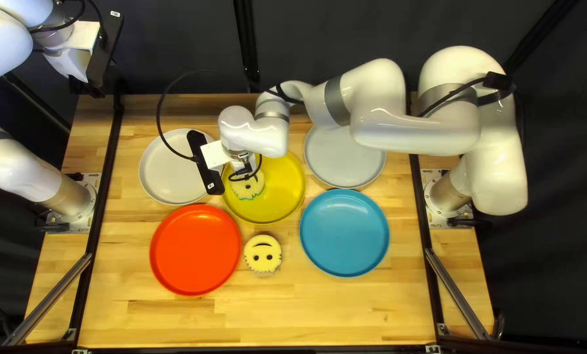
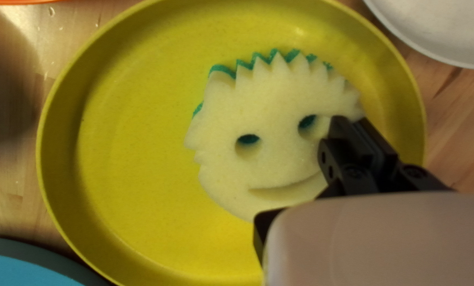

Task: Pick up sponge and scrub the plate

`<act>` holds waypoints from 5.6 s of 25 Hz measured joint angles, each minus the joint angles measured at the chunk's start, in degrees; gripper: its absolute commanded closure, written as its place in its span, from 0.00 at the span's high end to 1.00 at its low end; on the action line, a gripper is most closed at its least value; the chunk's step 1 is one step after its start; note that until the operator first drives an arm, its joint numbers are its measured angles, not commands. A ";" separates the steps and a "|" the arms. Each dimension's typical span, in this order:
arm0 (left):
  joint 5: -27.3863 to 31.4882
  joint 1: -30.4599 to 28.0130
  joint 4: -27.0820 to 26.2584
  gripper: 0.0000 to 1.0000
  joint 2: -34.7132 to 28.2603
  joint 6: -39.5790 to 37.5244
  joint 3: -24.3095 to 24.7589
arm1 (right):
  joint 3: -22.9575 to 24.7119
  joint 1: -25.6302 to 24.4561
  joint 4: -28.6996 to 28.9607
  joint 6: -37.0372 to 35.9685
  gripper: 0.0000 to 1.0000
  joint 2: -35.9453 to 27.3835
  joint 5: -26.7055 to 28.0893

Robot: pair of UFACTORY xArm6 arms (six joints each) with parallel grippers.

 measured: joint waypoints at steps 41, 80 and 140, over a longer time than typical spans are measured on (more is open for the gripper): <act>0.00 0.00 0.00 1.00 0.00 0.00 0.00 | 8.80 2.40 -2.18 4.34 0.00 -5.63 -2.81; 0.00 0.00 0.00 1.00 0.00 0.00 0.00 | 7.80 2.37 -2.09 6.33 0.00 -5.65 -1.82; 0.00 0.00 0.00 1.00 0.00 0.00 0.00 | 22.67 -6.86 6.00 -8.85 0.00 -15.29 -9.91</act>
